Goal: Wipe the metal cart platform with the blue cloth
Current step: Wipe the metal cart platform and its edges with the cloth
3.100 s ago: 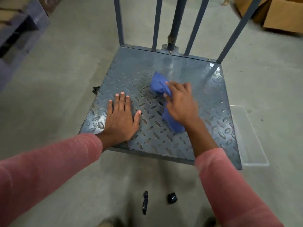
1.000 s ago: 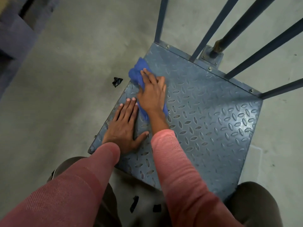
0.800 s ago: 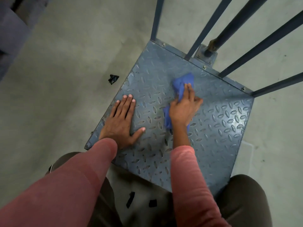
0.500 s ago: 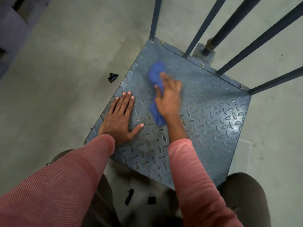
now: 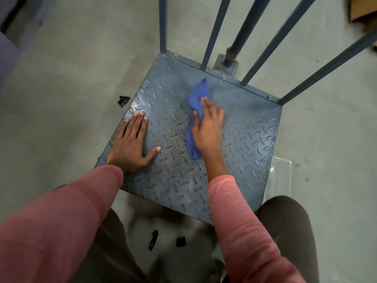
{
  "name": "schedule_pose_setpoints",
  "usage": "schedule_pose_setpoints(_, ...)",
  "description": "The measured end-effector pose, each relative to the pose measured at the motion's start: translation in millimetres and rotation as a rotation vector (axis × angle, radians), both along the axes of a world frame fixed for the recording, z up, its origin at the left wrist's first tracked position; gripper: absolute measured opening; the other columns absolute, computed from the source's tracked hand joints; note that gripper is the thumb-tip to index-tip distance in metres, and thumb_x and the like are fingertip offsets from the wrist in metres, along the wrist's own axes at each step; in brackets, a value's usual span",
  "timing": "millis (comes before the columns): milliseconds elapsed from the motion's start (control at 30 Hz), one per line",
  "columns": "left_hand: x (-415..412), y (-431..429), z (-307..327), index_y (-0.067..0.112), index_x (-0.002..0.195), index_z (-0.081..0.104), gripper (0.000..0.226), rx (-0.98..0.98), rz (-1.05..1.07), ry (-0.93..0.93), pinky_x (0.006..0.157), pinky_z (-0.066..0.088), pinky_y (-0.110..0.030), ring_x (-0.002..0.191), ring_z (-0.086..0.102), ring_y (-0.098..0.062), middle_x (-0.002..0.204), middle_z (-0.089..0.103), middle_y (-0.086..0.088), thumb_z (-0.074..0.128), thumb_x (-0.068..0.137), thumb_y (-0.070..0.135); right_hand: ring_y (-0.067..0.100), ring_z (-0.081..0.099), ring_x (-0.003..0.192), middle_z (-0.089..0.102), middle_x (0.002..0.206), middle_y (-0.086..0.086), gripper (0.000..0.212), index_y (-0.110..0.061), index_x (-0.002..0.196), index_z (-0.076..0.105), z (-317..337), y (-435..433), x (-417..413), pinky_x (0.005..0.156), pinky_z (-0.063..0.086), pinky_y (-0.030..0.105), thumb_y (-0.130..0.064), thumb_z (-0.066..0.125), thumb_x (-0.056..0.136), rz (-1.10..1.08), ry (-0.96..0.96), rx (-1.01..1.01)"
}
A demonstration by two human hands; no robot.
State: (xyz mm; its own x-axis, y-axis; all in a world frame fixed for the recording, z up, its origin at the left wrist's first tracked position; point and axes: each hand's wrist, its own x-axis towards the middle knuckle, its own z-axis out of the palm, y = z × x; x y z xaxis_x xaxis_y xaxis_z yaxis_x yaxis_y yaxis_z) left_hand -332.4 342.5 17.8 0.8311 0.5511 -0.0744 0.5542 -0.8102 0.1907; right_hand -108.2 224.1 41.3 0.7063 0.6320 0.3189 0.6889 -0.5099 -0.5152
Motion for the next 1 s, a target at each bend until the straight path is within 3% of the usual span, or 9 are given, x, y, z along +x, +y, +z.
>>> schedule_pose_setpoints(100,0.6,-0.5,-1.3,0.005,0.165,0.009,0.100,0.027,-0.001,-0.002,0.131,0.002,-0.044,0.162,-0.001,-0.025,0.174,0.005,-0.014,0.030,0.096,0.075,0.035,0.050,0.106,0.055,0.143,0.004,0.051,-0.012,0.139,0.057,-26.2,-10.4,-5.1,0.095,0.045,0.041,-0.027,0.059,0.091,0.153,-0.049,-0.200)
schedule_pose_setpoints(267,4.0,-10.8,1.3,0.002,0.164,0.014,0.092,0.026,0.027,0.032,0.131,0.006,-0.050,0.161,0.004,-0.032,0.172,0.010,-0.019,0.025,0.101,0.068,0.041,0.051,0.108,0.057,0.140,0.009,0.056,-0.009,0.134,0.062,-36.2,-56.1,34.0,0.098,0.033,0.036,-0.042,0.041,0.094,-0.098,0.037,-0.173)
schedule_pose_setpoints(367,12.8,-36.5,6.9,0.001,0.163,0.019,0.088,-0.002,0.015,0.029,0.130,0.005,-0.051,0.160,0.006,-0.035,0.171,0.012,-0.021,0.026,0.102,0.064,0.045,0.049,0.110,0.057,0.140,0.013,0.047,-0.002,0.132,0.062,-15.6,-51.0,27.8,0.096,0.030,0.035,-0.029,0.053,0.094,-0.211,0.131,-0.161)
schedule_pose_setpoints(500,19.0,-88.5,5.2,0.002,0.163,0.019,0.091,-0.048,-0.038,0.005,0.130,0.007,-0.052,0.161,0.005,-0.033,0.172,0.011,-0.020,0.029,0.099,0.067,0.039,0.048,0.109,0.051,0.149,0.007,0.055,-0.008,0.141,0.055,-18.7,-57.1,4.1,0.096,0.032,0.031,-0.017,0.062,0.087,0.100,0.013,-0.296)
schedule_pose_setpoints(600,25.2,-124.7,1.4,0.005,0.165,0.005,0.101,-0.129,-0.002,0.052,0.129,0.002,-0.057,0.161,-0.008,-0.032,0.173,-0.004,-0.018,0.024,0.096,0.075,0.037,0.050,0.105,0.051,0.150,0.007,0.060,-0.010,0.142,0.054,-25.2,-90.0,23.8,0.092,0.028,0.030,-0.015,0.061,0.082,-0.159,0.063,-0.302)
schedule_pose_setpoints(767,66.8,-148.6,17.0,0.023,0.157,-0.032,0.139,-0.343,0.192,0.268,0.112,-0.031,-0.067,0.145,-0.045,-0.038,0.159,-0.044,-0.020,0.038,0.067,0.103,0.030,0.048,0.129,0.043,0.155,0.004,0.044,-0.005,0.141,0.052,0.6,-103.4,76.9,0.103,0.023,0.034,-0.021,0.049,0.099,-0.644,0.321,-0.222)
schedule_pose_setpoints(800,74.3,-148.8,21.1,0.027,0.155,-0.036,0.145,-0.387,0.211,0.290,0.108,-0.033,-0.069,0.142,-0.049,-0.039,0.156,-0.049,-0.020,0.041,0.061,0.105,0.031,0.048,0.125,0.044,0.155,0.005,0.045,-0.005,0.141,0.052,6.5,-97.1,75.5,0.102,0.026,0.035,-0.018,0.051,0.099,-0.581,0.276,-0.184)
schedule_pose_setpoints(933,80.5,-145.1,28.2,0.032,0.152,-0.041,0.154,-0.460,0.238,0.339,0.107,-0.028,-0.074,0.137,-0.055,-0.036,0.148,-0.058,-0.016,0.047,0.050,0.108,0.037,0.048,0.106,0.051,0.148,0.011,0.055,-0.004,0.140,0.055,-13.5,-100.7,48.4,0.097,0.040,0.036,-0.003,0.060,0.085,0.170,-0.044,-0.186)
schedule_pose_setpoints(1000,79.7,-145.1,31.7,0.033,0.150,-0.042,0.154,-0.478,0.231,0.344,0.109,-0.026,-0.075,0.137,-0.056,-0.036,0.147,-0.060,-0.015,0.047,0.049,0.108,0.038,0.051,0.101,0.053,0.147,0.011,0.058,-0.005,0.139,0.056,-31.5,-128.0,51.6,0.096,0.037,0.033,-0.004,0.056,0.081,0.180,-0.086,-0.215)
